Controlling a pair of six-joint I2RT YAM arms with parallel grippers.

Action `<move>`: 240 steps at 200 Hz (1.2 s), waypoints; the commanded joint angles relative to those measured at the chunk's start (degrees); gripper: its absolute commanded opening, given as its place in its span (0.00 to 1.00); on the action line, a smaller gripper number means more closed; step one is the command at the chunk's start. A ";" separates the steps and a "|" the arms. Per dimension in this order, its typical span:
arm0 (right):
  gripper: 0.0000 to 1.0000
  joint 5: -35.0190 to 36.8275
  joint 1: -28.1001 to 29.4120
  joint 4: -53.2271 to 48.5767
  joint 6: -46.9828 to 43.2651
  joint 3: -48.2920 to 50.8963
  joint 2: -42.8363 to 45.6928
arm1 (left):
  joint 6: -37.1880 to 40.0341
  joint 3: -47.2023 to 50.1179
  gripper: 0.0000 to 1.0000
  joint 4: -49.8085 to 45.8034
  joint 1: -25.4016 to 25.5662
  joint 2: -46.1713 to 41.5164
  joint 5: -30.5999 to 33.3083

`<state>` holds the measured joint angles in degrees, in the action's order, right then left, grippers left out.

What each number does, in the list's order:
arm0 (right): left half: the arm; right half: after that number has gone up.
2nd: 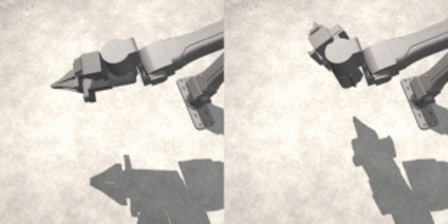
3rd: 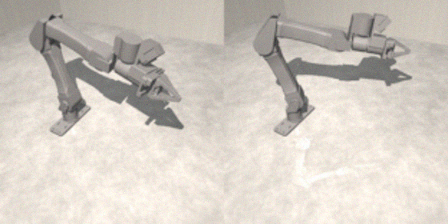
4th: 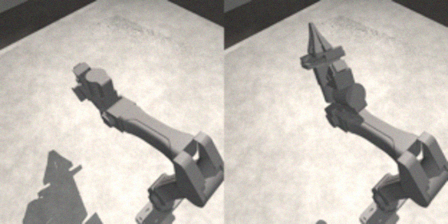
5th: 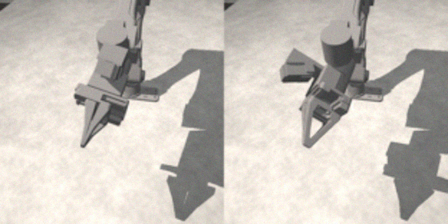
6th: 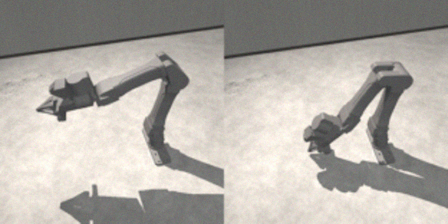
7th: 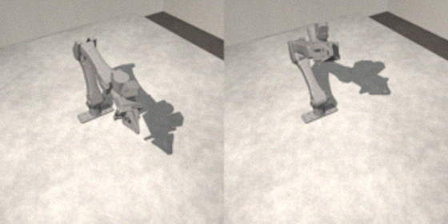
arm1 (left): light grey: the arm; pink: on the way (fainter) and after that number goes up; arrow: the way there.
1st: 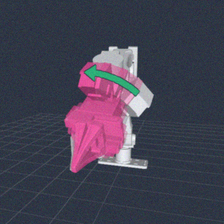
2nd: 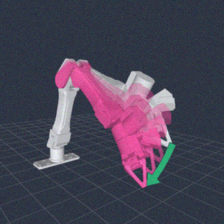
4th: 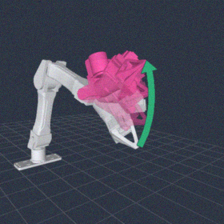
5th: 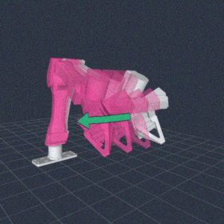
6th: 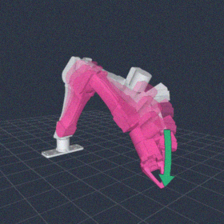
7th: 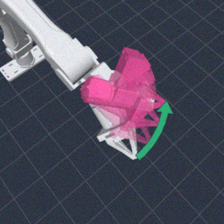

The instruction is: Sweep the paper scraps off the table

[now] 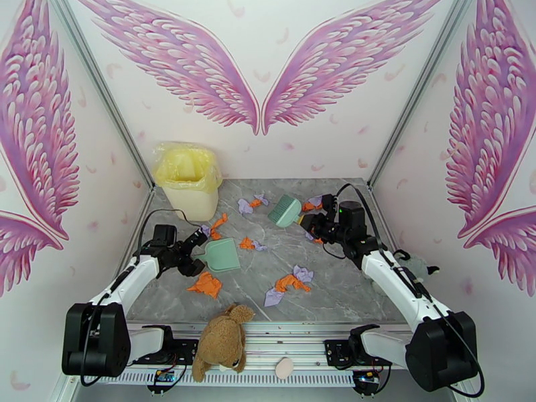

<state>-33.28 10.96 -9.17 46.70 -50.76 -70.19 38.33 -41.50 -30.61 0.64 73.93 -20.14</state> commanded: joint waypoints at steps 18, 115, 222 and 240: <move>0.09 -1.61 -0.34 3.24 0.76 0.85 -0.60 | 3.26 -1.79 0.79 -0.14 0.27 3.39 0.57; 0.09 -2.10 -0.81 3.87 1.10 1.56 -0.82 | 5.08 -6.23 0.75 -2.05 2.26 12.81 4.32; 0.09 -2.41 -0.77 4.52 1.73 2.50 -0.47 | 5.97 -4.18 0.47 -0.77 3.98 11.98 6.08; 0.09 -2.43 -0.77 4.52 1.67 2.90 -0.16 | 6.28 -4.12 0.41 -0.91 5.08 12.79 7.16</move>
<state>-34.79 10.55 -6.17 47.94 -48.80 -71.09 43.75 -45.84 -31.40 4.43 86.28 -14.55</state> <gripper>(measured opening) 0.144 0.454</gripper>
